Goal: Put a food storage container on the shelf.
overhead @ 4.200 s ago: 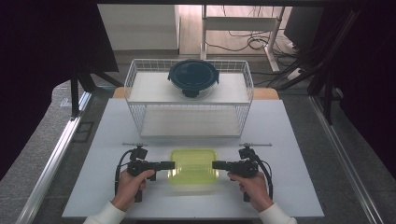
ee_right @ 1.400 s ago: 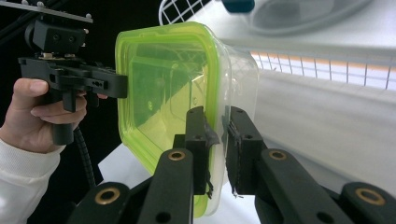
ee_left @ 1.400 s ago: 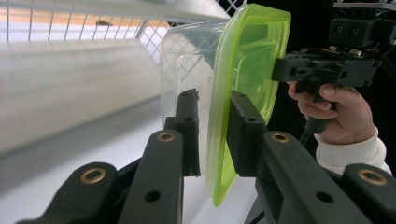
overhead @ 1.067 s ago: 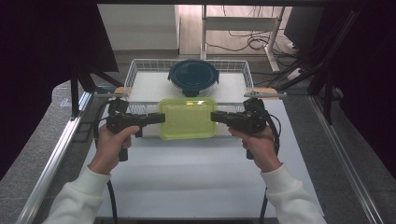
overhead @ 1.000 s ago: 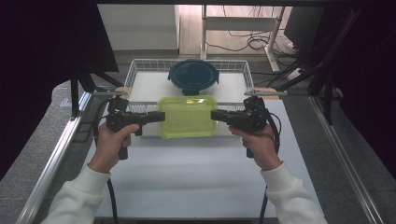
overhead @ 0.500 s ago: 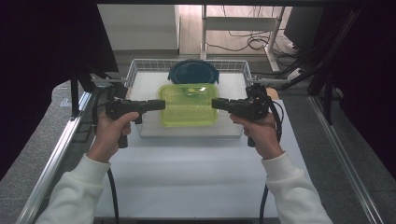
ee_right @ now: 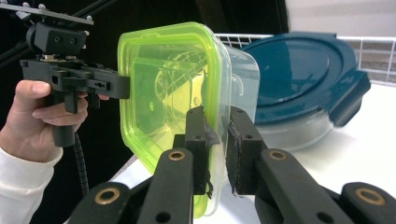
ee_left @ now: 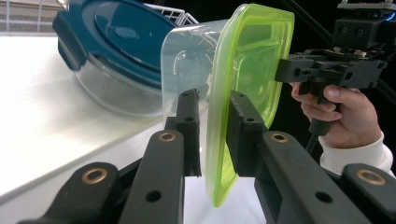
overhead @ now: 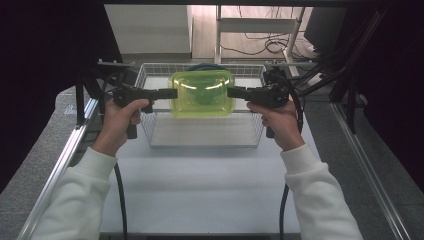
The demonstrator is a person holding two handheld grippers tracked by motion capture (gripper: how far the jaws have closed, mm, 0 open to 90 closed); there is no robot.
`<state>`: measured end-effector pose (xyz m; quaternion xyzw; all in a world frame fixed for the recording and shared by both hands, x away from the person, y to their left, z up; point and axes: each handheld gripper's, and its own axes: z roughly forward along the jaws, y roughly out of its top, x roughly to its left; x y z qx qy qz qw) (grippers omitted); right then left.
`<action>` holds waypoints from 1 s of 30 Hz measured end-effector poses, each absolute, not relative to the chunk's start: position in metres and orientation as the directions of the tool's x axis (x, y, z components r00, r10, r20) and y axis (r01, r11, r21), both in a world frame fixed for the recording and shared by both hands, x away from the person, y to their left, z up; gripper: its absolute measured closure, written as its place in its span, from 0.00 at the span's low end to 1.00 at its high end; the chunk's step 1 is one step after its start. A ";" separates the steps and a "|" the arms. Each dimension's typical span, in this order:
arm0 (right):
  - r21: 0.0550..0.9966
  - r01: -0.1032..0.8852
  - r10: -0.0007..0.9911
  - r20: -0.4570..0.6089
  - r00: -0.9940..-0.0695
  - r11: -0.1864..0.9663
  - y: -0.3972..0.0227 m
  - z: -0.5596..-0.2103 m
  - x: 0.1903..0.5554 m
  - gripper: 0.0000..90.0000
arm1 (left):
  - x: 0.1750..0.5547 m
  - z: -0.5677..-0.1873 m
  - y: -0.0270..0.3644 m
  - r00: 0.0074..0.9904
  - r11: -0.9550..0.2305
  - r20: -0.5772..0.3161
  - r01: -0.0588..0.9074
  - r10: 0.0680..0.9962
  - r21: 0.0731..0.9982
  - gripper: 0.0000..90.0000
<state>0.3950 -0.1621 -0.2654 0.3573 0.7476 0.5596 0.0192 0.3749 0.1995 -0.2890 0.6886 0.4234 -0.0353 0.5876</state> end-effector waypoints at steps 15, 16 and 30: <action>0.822 0.562 0.574 0.418 -0.704 0.090 -0.159 -0.240 0.443 0.88 | 0.433 -0.264 0.203 0.619 0.044 -0.579 0.662 0.531 0.748 0.86; 0.813 0.576 0.573 0.434 -0.695 0.083 -0.159 -0.240 0.447 0.88 | 0.437 -0.265 0.202 0.615 0.046 -0.586 0.668 0.528 0.742 0.86; 0.697 0.715 0.543 0.621 -0.566 -0.052 -0.165 -0.259 0.487 0.84 | 0.476 -0.282 0.204 0.510 0.161 -0.717 0.750 0.475 0.641 0.84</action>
